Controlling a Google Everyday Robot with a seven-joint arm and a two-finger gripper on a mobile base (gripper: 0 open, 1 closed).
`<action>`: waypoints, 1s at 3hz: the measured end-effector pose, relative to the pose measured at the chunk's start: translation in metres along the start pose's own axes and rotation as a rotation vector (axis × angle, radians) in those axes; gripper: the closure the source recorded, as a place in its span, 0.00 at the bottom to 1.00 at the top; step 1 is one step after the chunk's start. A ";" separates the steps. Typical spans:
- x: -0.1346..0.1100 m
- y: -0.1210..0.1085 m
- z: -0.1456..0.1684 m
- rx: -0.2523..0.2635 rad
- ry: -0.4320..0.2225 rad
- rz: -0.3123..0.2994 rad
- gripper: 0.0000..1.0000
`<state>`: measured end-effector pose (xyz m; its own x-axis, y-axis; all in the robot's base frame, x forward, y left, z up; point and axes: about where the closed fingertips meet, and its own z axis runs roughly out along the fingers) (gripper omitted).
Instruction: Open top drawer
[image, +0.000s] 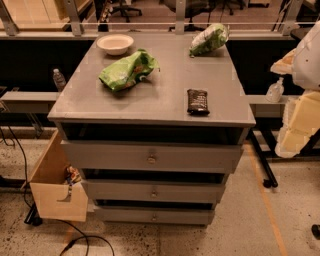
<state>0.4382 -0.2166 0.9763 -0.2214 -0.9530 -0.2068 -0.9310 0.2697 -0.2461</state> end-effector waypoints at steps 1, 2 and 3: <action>0.000 0.001 0.001 -0.004 -0.004 -0.001 0.00; -0.007 0.032 0.030 -0.105 -0.089 -0.014 0.00; -0.025 0.082 0.074 -0.219 -0.211 -0.024 0.00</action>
Offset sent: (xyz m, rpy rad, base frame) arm -0.0681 0.0587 -0.1105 0.3350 0.2670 0.1885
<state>0.3888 -0.1601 0.8910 -0.1546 -0.9031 -0.4007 -0.9807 0.1893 -0.0482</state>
